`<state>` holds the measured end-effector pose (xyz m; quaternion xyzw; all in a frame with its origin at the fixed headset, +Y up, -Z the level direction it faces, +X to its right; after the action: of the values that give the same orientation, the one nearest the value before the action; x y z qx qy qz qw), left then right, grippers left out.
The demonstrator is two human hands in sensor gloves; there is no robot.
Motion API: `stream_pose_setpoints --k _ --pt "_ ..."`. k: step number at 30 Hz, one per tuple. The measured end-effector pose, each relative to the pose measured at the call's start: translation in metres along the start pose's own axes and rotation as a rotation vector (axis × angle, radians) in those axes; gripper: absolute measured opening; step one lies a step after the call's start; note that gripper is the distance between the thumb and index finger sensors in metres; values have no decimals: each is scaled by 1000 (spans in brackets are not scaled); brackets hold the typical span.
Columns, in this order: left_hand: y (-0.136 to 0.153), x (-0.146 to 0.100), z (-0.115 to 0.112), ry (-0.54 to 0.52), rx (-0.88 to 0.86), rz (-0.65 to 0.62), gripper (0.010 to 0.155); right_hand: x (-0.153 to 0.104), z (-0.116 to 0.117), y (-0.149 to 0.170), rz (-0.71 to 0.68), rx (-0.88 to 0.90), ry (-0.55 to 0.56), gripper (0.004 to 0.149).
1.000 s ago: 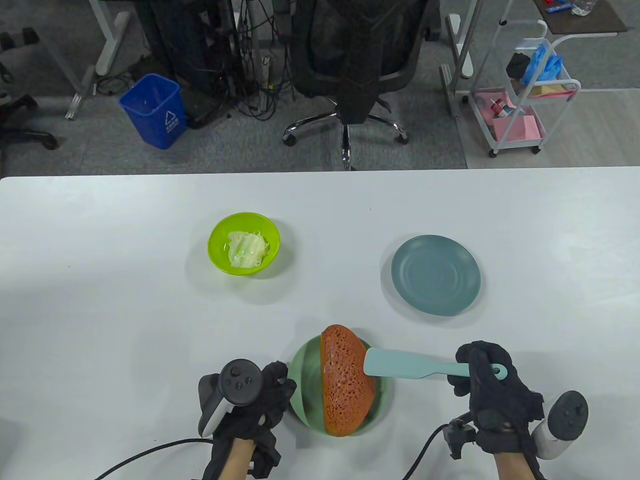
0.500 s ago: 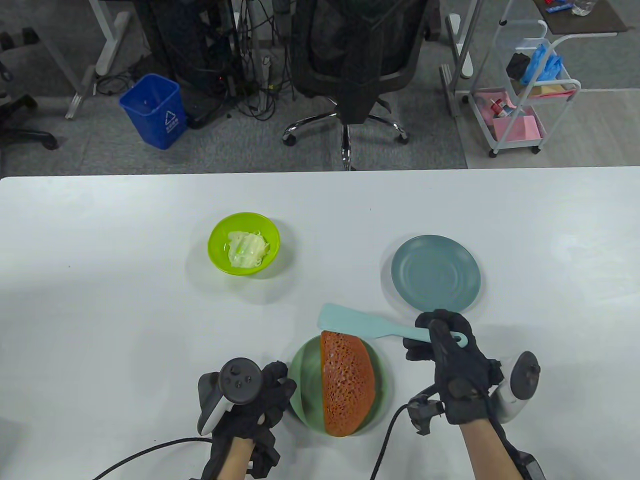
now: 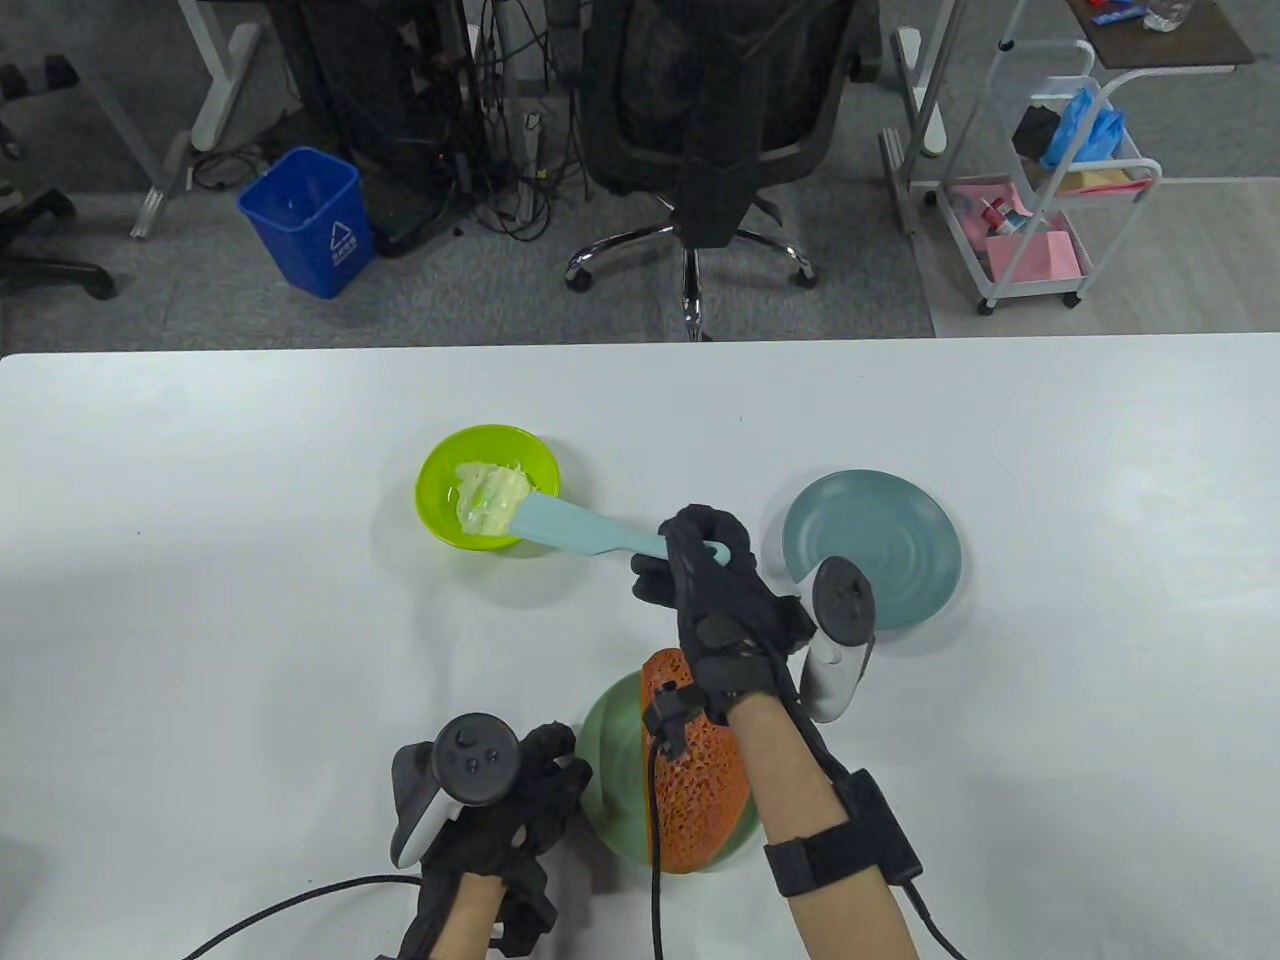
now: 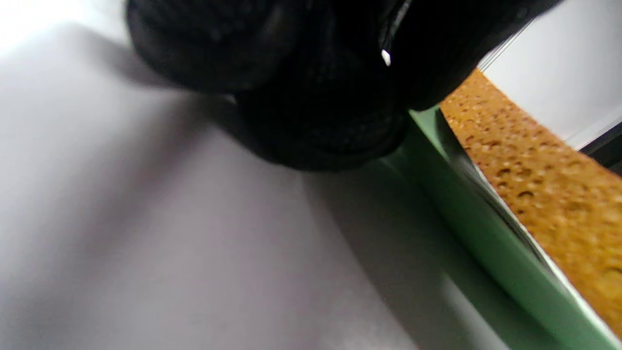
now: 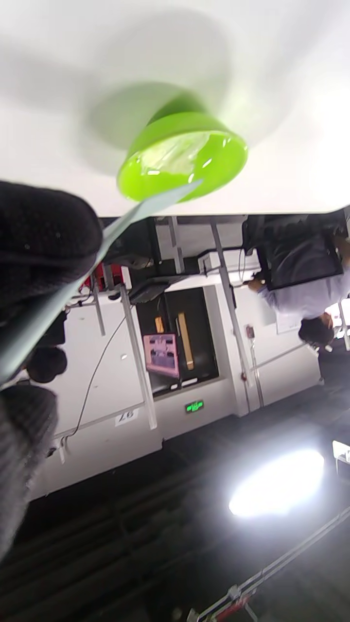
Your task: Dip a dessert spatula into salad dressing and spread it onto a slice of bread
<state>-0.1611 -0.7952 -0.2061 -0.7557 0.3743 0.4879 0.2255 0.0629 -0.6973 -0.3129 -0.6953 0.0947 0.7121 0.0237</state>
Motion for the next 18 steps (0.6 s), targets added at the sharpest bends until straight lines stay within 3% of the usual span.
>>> stream_pose_setpoints --k 6,18 --pt "0 0 0 4 -8 -2 56 27 23 5 39 -91 18 52" --pt "2 2 1 16 -36 -7 56 57 33 26 139 -158 24 52"
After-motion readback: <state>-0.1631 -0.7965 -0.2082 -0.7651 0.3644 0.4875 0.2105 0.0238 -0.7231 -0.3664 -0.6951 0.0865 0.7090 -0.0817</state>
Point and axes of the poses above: the tracker on the back of each hand, its own y axis roughly to the little-finger side, its own x axis roughly from the wrist to the fingertips, z = x × y, the point moved 4 cm from there along x, roughly from the wrist to the fingertips, and after that the axes turned 4 degrees about y, right-handed, at the moved point
